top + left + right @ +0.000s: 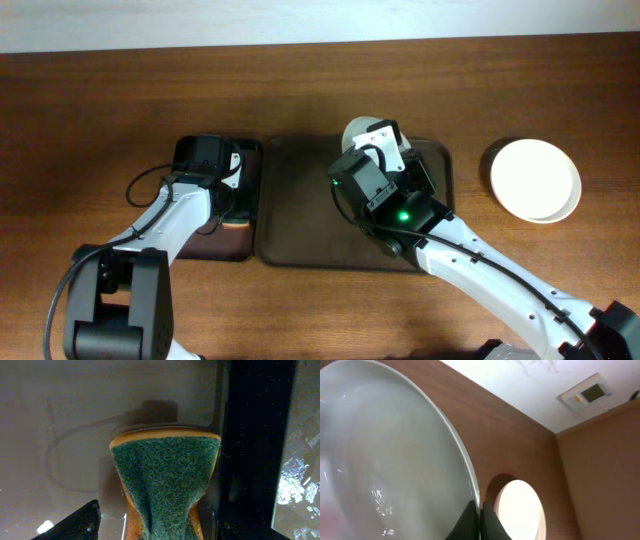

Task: Clean dirty plates on tray and stack at the side
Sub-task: 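Lift the plate with right gripper and stack it on the side stack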

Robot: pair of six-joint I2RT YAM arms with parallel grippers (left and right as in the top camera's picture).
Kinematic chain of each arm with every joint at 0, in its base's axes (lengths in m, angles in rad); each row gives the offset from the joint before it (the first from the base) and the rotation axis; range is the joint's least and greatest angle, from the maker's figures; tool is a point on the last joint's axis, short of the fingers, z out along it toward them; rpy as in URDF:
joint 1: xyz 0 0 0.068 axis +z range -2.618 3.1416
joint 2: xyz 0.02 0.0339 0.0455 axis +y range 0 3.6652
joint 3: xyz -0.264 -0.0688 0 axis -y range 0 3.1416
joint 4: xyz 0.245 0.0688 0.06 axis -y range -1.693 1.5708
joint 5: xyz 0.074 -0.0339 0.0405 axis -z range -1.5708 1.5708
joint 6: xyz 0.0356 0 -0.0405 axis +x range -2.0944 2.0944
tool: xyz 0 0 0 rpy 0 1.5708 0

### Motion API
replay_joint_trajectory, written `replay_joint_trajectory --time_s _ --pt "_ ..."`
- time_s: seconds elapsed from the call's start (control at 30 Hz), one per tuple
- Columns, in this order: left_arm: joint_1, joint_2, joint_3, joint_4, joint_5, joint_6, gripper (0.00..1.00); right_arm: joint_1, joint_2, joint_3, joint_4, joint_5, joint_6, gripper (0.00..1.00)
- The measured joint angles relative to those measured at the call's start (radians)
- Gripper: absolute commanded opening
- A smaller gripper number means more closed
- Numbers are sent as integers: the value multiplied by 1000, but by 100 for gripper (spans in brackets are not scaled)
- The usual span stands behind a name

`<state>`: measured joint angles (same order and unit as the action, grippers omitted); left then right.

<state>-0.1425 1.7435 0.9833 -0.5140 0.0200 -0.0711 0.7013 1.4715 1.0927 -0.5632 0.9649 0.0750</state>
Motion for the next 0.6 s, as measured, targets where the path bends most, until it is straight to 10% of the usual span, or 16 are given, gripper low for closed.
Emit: replay_joint_trajectory --time_s 0.6 --pt "0 0 0 -1 0 0 73 -188 0 0 -5 -164 138 4"
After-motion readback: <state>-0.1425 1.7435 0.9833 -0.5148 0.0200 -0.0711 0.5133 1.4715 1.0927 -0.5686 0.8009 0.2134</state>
